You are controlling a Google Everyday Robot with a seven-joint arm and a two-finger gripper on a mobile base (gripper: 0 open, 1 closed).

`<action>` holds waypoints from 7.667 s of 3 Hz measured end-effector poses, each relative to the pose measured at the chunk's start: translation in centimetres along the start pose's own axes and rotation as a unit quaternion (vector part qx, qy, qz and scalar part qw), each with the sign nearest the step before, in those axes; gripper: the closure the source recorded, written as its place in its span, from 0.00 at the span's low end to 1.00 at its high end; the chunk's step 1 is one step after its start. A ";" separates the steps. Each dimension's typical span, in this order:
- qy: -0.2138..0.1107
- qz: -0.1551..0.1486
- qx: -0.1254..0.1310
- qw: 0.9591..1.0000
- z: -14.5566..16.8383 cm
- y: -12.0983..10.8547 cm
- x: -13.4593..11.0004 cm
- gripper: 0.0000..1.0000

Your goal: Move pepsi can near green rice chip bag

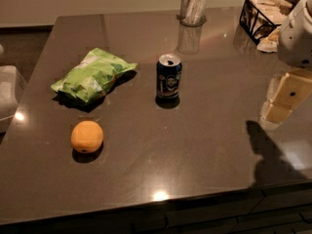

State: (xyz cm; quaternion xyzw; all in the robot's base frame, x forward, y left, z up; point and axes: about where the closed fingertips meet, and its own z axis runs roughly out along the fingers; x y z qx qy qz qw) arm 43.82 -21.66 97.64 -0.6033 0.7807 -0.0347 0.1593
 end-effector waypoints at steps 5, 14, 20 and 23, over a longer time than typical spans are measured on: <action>-0.121 0.032 -0.026 0.992 6.0 -2.3 -8.3 0.00; -0.223 0.042 -0.063 0.972 12.4 -8.3 -21.2 0.87; -0.260 -0.001 -0.056 0.964 14.8 -7.1 -29.6 0.36; -0.260 -0.003 -0.058 0.964 15.0 -6.9 -29.9 0.00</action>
Offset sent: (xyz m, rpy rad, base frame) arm 0.0321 0.0281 -0.0148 0.1652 -0.0150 -0.0111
